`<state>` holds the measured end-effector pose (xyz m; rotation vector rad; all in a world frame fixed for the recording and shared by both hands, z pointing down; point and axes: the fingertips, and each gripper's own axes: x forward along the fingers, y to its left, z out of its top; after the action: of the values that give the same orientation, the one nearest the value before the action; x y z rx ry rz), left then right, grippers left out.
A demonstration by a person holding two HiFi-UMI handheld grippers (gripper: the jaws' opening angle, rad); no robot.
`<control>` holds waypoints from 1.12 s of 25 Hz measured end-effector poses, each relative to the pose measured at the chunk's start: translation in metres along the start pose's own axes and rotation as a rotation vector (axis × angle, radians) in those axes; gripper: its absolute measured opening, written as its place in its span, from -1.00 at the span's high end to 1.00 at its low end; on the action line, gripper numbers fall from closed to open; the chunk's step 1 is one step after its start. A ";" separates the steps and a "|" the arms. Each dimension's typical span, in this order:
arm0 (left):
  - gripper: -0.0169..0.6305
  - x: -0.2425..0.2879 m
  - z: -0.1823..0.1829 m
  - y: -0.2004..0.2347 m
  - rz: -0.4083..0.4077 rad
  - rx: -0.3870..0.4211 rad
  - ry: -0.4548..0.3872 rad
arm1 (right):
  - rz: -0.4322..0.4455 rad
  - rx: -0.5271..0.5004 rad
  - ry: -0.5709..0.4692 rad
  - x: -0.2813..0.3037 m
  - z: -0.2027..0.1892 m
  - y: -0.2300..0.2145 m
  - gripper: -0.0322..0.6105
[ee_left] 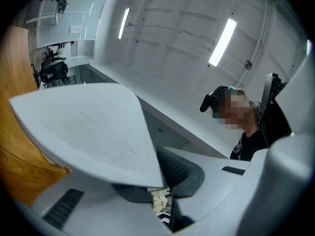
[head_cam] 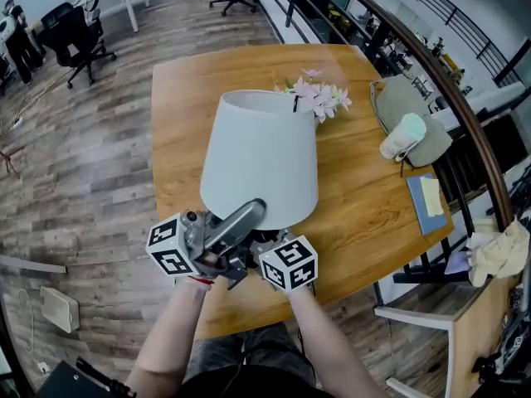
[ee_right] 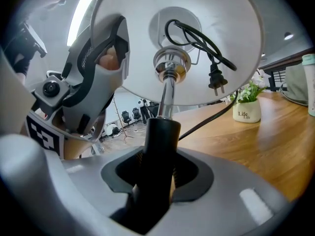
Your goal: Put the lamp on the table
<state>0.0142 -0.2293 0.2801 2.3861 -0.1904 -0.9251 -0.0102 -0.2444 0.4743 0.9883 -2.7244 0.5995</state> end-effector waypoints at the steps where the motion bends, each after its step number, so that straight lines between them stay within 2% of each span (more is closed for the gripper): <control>1: 0.88 0.001 0.002 0.004 0.003 0.004 -0.001 | 0.004 -0.007 0.004 0.004 0.002 -0.003 0.40; 15: 0.89 -0.003 0.019 0.024 0.023 0.026 -0.048 | 0.060 -0.064 0.015 0.028 0.012 -0.014 0.40; 25: 0.90 -0.006 0.013 0.016 0.005 0.010 -0.041 | 0.023 -0.144 0.039 0.024 0.007 -0.010 0.35; 28: 0.91 -0.009 0.011 0.011 0.000 0.011 -0.040 | 0.021 -0.129 0.044 0.021 0.002 -0.008 0.32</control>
<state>0.0010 -0.2410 0.2845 2.3786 -0.2108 -0.9753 -0.0214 -0.2628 0.4816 0.9064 -2.6993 0.4373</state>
